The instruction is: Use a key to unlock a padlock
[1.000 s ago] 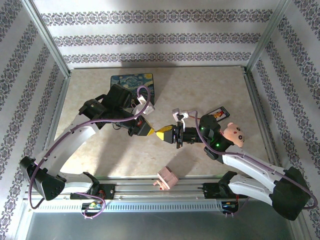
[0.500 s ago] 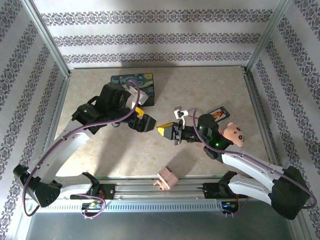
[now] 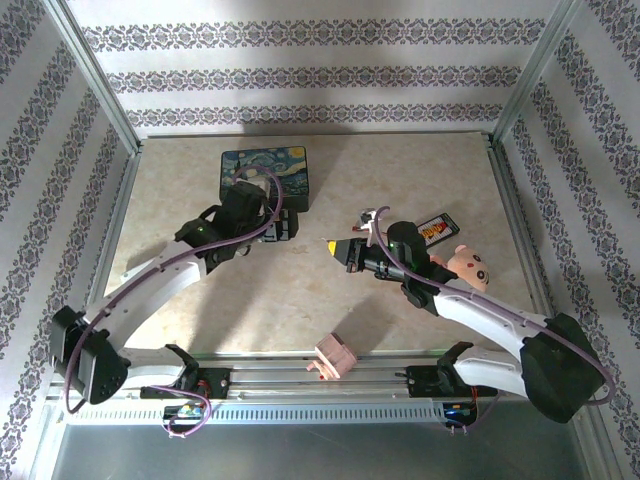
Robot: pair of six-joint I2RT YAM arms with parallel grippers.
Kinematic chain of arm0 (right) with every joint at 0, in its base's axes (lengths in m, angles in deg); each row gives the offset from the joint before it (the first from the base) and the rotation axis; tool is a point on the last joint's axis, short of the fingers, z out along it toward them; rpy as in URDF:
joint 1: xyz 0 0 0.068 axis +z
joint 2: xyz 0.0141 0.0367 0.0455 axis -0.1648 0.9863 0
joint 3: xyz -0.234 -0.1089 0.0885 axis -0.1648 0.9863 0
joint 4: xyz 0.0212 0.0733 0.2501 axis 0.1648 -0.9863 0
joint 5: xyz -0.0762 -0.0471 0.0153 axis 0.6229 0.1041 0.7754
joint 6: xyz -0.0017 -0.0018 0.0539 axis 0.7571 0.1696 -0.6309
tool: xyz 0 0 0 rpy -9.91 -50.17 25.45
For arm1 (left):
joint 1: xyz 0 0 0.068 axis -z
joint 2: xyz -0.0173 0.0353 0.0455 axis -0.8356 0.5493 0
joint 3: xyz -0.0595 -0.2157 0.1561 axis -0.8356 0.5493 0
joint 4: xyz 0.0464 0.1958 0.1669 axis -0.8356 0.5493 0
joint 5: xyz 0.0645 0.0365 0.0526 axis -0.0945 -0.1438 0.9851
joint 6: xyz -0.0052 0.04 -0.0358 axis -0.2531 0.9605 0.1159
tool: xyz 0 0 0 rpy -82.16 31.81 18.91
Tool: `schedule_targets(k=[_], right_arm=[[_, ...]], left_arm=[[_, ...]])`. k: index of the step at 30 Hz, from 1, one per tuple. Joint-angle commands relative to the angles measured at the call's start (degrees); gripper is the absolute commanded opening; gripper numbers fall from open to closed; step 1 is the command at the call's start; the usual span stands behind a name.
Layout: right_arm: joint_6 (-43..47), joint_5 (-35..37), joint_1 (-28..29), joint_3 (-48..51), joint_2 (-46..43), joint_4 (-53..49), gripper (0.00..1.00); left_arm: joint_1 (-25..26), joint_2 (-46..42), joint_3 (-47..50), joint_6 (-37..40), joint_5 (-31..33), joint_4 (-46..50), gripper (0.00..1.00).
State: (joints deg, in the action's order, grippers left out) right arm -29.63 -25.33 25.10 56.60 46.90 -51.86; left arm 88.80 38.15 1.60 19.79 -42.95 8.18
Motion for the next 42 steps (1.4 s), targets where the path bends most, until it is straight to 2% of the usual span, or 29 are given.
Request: schedule_targets(k=[1, 8, 17, 25, 34, 42], right_arm=[[-2.33, 5.14, -0.93, 0.36, 1.19, -1.28, 0.00], [-4.48, 9.00, -1.63, 0.24, 3.52, -4.87, 0.00], [-4.02, 11.86, -1.72, -1.85, 5.81, -10.07, 0.00], [-4.61, 12.74, -2.66, -0.99, 5.60, -9.79, 0.00], [-4.55, 10.20, -3.66, -1.59, 6.01, -10.09, 0.00], [-4.78, 9.59, -3.65, -1.74, 6.51, -9.90, 0.00]], left_arm=[[-0.65, 2.81, 1.38, -7.56, 8.14, -7.72, 0.93], [-0.65, 13.61, -3.65, -12.15, 15.33, -4.54, 0.92], [-0.65, 29.54, -11.90, -12.35, 23.25, -0.39, 0.95], [-1.25, 41.66, -21.44, -12.12, 25.43, 2.43, 0.95], [-2.72, 46.80, -22.77, -16.44, 26.06, 0.48, 0.87], [-4.73, 47.96, -21.80, -16.62, 24.69, -1.26, 0.79]])
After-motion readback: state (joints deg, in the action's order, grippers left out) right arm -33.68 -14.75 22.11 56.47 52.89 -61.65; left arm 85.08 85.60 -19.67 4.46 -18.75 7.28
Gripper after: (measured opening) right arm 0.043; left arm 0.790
